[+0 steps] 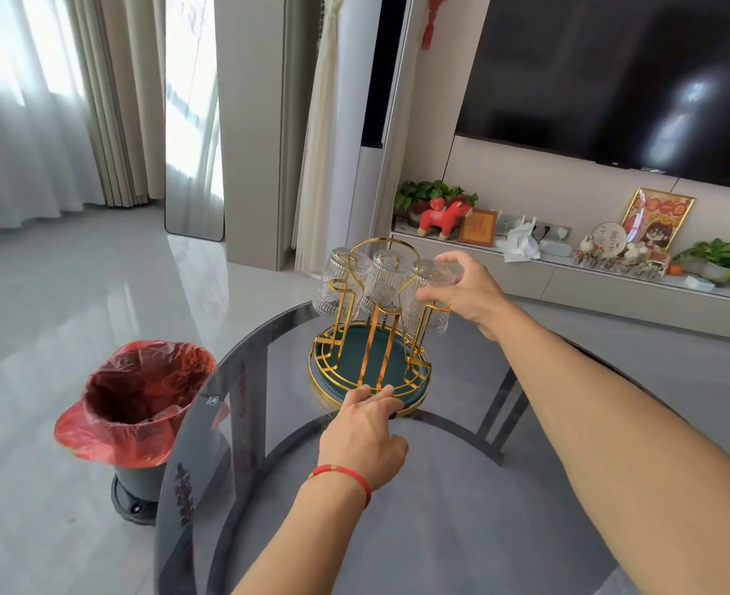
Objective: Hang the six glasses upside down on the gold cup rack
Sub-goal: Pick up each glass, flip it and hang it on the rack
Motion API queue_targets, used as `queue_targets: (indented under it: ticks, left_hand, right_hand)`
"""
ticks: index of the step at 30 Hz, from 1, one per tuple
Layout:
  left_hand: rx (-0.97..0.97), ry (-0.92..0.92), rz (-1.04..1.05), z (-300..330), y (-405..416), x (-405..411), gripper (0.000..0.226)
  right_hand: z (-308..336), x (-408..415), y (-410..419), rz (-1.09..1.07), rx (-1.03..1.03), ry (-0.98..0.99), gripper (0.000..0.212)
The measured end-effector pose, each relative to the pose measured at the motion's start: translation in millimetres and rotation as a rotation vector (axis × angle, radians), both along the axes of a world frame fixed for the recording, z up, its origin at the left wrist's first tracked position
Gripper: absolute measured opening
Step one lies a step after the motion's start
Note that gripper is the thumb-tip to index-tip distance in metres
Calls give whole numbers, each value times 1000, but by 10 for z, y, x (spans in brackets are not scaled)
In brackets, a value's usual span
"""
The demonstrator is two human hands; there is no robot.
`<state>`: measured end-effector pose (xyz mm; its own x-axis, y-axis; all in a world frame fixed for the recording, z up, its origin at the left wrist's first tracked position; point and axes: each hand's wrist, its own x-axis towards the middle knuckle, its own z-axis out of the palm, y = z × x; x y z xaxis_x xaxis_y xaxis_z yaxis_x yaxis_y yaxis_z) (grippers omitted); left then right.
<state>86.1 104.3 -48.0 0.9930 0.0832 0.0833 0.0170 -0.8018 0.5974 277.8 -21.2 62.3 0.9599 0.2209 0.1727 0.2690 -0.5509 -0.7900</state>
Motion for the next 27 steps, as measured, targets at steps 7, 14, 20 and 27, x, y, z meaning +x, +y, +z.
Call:
queue_targets:
  ticks: [7, 14, 20, 27]
  left_hand:
    - [10, 35, 5, 14, 4, -2, 55]
    - [66, 11, -30, 41, -26, -50, 52]
    - [84, -137, -71, 158, -285, -281, 50]
    - [70, -201, -237, 153, -809, -752, 54]
  right_hand:
    - [42, 67, 92, 138, -116, 197, 72]
    - [38, -130, -84, 135, -183, 198, 104]
    - [174, -668, -710, 76, -404, -33, 87]
    - [133, -1893, -1711, 261, -794, -100, 58]
